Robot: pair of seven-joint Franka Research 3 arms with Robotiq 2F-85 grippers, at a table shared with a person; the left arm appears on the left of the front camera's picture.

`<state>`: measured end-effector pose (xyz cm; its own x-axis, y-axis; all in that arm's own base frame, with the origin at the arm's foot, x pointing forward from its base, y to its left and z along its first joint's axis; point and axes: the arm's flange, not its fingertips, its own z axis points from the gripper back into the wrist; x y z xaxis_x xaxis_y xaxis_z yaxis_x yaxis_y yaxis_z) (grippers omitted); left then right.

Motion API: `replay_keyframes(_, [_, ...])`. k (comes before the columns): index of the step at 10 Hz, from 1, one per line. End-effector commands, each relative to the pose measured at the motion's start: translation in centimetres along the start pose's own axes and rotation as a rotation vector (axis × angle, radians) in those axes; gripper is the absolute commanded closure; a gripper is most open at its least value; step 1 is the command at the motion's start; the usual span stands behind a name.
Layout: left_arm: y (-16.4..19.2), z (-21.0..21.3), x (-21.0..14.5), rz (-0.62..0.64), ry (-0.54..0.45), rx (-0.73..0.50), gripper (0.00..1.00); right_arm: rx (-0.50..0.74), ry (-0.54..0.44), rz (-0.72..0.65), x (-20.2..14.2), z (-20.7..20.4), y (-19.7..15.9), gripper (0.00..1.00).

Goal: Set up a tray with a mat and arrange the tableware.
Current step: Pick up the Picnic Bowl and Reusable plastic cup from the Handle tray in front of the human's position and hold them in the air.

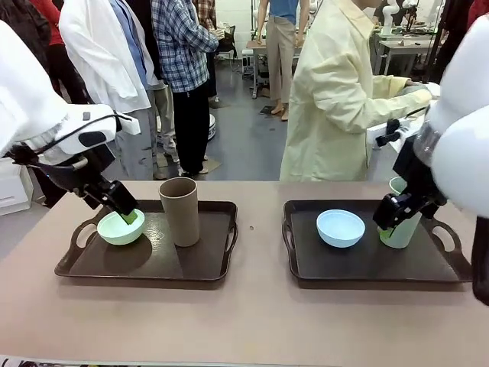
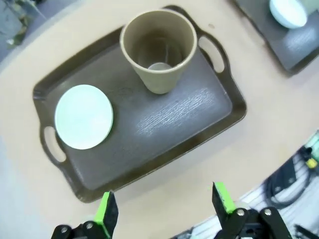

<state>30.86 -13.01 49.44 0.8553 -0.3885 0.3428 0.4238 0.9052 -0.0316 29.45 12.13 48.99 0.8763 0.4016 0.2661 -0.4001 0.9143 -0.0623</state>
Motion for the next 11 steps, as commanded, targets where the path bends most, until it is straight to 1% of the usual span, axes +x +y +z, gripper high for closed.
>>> replay_keyframes(1, [3.7, -0.6, -1.7, 0.102, -0.048, -0.205, 0.00, 0.177, -0.036, -0.113, -3.6, -2.7, -6.8, 0.00])
replay_keyframes(2, [5.0, 0.4, -2.1, 0.121, -0.065, -0.294, 0.00, 0.258, -0.057, -0.153, -4.1, -2.2, -10.2, 0.00])
replay_keyframes(3, [6.3, 1.3, -2.7, 0.114, -0.107, -0.371, 0.00, 0.314, -0.090, -0.207, -5.0, -1.8, -13.7, 0.00])
replay_keyframes(4, [7.6, 2.9, -3.5, 0.127, -0.142, -0.434, 0.00, 0.386, -0.138, -0.261, -6.5, -1.3, -16.5, 0.00])
replay_keyframes(5, [8.7, 3.6, -4.2, 0.154, -0.179, -0.492, 0.00, 0.459, -0.174, -0.308, -7.9, -1.2, -19.1, 0.00])
replay_keyframes(6, [10.4, 3.9, -4.5, 0.167, -0.194, -0.556, 0.00, 0.518, -0.210, -0.367, -9.0, -1.3, -21.8, 0.00])
replay_keyframes(7, [11.9, 4.1, -4.9, 0.181, -0.197, -0.560, 0.00, 0.582, -0.248, -0.405, -10.2, -1.5, -23.8, 0.00])
replay_keyframes(8, [12.8, 4.0, -4.9, 0.206, -0.177, -0.565, 0.00, 0.653, -0.294, -0.411, -11.6, -1.5, -25.3, 0.00])
replay_keyframes(9, [13.6, 3.7, -4.9, 0.236, -0.183, -0.583, 0.00, 0.716, -0.359, -0.420, -12.7, -1.4, -26.5, 0.00])
replay_keyframes(10, [14.9, 3.3, -4.8, 0.263, -0.178, -0.602, 0.00, 0.756, -0.403, -0.420, -13.3, -1.3, -27.1, 0.00])
replay_keyframes(11, [15.4, 2.7, -4.5, 0.293, -0.178, -0.622, 0.00, 0.780, -0.434, -0.422, -13.7, -1.1, -27.4, 0.00])
